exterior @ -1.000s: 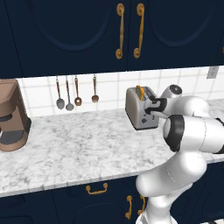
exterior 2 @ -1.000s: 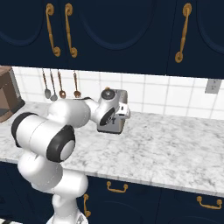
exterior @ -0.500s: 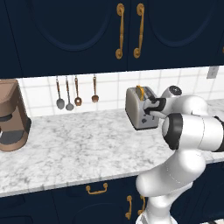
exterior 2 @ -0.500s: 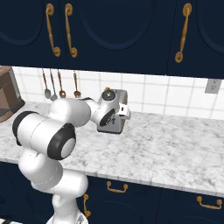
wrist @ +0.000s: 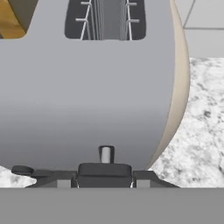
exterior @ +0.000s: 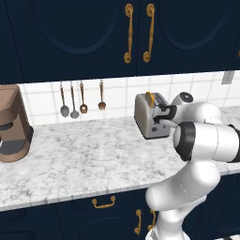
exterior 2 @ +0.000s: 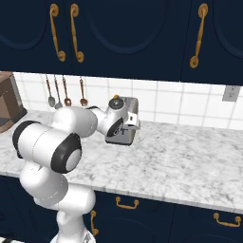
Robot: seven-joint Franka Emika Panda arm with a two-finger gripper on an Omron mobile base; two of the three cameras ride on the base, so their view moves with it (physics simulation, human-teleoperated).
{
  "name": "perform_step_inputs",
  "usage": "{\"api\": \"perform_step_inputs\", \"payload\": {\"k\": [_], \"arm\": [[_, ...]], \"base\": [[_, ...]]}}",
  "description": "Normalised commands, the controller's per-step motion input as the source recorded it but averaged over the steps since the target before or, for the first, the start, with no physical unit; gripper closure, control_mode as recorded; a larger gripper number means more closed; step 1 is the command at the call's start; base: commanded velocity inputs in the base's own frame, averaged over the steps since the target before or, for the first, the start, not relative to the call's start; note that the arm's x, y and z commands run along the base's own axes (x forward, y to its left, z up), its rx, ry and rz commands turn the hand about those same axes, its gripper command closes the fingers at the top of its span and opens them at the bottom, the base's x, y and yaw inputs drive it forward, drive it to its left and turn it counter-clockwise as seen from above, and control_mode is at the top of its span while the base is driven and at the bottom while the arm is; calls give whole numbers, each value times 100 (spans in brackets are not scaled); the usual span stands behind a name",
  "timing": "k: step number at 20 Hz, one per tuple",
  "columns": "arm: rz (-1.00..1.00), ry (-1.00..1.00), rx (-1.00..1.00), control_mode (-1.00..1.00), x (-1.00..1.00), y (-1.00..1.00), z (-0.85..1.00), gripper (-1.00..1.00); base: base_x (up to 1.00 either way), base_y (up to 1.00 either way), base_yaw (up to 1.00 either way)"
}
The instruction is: Start the toaster. Once the lever pops up, take the bread to the plate on the dining counter.
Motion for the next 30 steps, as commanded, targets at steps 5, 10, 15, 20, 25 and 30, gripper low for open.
{"api": "perform_step_inputs", "payload": {"k": [5, 10, 15, 20, 25, 30], "arm": [[-1, 4, 0, -100, 1, -8, -23, 100], [-5, 8, 0, -100, 0, -28, -53, 100], [-5, 2, 0, -100, 0, -22, -66, 100], [-4, -3, 1, -100, -4, -19, -63, 100], [0, -24, 3, -100, -55, -2, 15, 100], [-3, -49, 1, -100, -79, 0, 92, 100]], "base": [[0, 0, 0], [0, 0, 0], [0, 0, 0], [0, 0, 0], [0, 0, 0], [0, 0, 0]]}}
